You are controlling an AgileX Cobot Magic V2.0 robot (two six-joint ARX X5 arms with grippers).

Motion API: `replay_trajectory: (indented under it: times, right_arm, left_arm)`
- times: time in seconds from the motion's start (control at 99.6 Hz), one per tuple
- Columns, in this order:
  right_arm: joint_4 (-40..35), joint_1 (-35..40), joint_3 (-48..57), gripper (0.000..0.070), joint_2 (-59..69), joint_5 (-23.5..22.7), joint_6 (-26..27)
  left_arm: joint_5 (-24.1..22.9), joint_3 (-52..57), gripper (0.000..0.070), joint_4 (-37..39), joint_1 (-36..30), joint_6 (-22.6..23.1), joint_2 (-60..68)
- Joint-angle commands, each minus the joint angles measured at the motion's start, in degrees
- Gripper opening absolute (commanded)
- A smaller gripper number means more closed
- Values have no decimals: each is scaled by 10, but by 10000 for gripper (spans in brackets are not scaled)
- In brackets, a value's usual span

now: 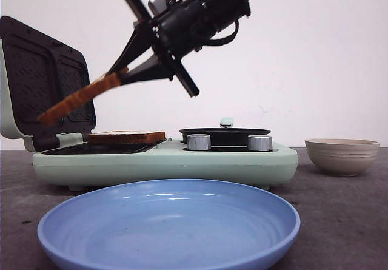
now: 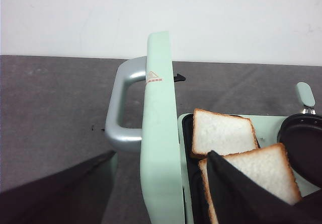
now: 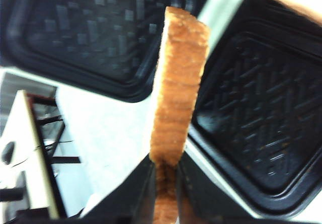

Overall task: Make breakfast with bread and shrimp
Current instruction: 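Carry the bread slice with the right gripper over the sandwich maker, then lower the bread beside the first slice and open the right gripper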

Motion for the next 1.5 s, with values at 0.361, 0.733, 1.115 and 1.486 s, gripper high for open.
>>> replay_trajectory:
  times: [0.361,0.733,1.115,1.486]
  right_arm:
    - [10,5,20,9,18,48,14]
    - [14,14,20,9,42,54,36]
    - [-7,16,20,232,42,61,23]
    - [-13,16,21,297,41,63,13]
  left_arm:
    - [1,6,310,6,0,-2,3]
    - [1,6,310,6,0,-2,3]
    - [1,6,310,6,0,-2,3]
    - [1,6,310,6,0,-2,3]
